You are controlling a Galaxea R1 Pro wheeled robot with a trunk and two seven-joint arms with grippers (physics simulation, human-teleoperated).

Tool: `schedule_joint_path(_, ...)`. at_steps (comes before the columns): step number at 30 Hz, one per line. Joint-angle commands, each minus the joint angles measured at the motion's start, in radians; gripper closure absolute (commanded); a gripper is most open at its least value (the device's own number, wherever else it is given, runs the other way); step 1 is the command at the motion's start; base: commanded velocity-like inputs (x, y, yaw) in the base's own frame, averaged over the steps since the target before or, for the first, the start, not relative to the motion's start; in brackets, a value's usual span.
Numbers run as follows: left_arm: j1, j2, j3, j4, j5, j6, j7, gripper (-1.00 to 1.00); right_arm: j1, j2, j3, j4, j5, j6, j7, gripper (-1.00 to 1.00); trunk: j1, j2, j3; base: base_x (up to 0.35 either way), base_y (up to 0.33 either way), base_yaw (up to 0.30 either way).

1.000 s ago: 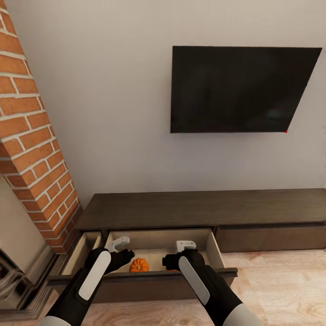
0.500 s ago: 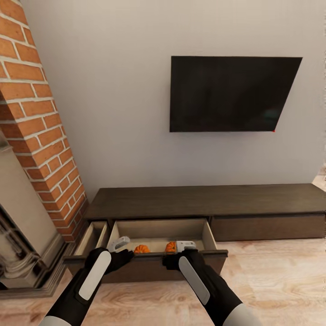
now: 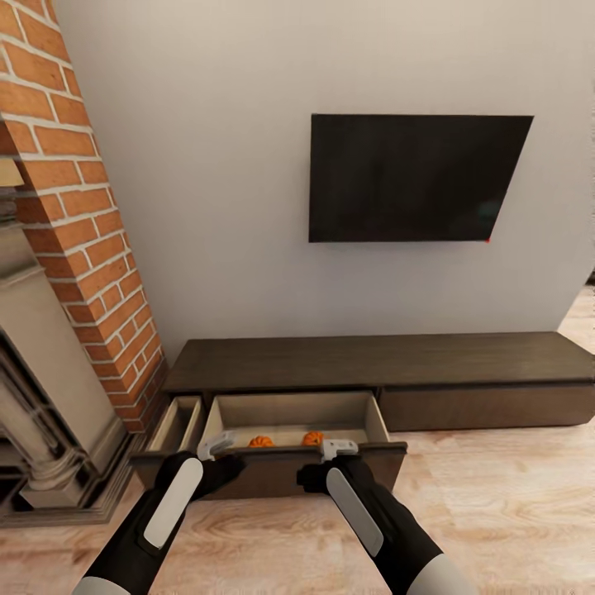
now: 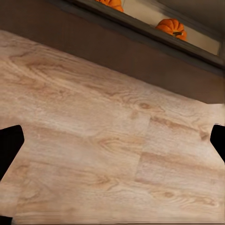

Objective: Place each of the two pumpkins and all three candles from the living room inside a cabinet in the living room (use any cabinet), then make sure every cabinet is closed, and position the cauldron so it is next to a table in the living room.

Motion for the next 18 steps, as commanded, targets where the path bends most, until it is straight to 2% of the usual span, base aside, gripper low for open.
schedule_joint_path(1, -0.001, 0.0, -0.001, -0.001, 0.01, 0.001, 0.01, -1.0, -0.001, 0.0, 0.002, -0.001, -0.01, 0.001, -0.01, -1.0, -0.004, 0.007, 0.002, -0.288, 0.0, 0.0)
schedule_joint_path(13, -0.001, -0.001, -0.002, -0.011, 0.01, 0.001, 0.01, -1.0, -0.001, -0.002, 0.002, -0.002, -0.01, 0.0, -0.009, -1.0, -0.008, 0.014, 0.005, -0.321, 0.0, 0.0)
schedule_joint_path(18, -0.001, -0.001, -0.002, -0.019, 0.009, 0.0, 0.01, -1.0, -0.001, -0.002, 0.001, -0.002, -0.01, 0.0, -0.009, -1.0, -0.008, 0.014, 0.005, -0.159, 0.0, 0.0)
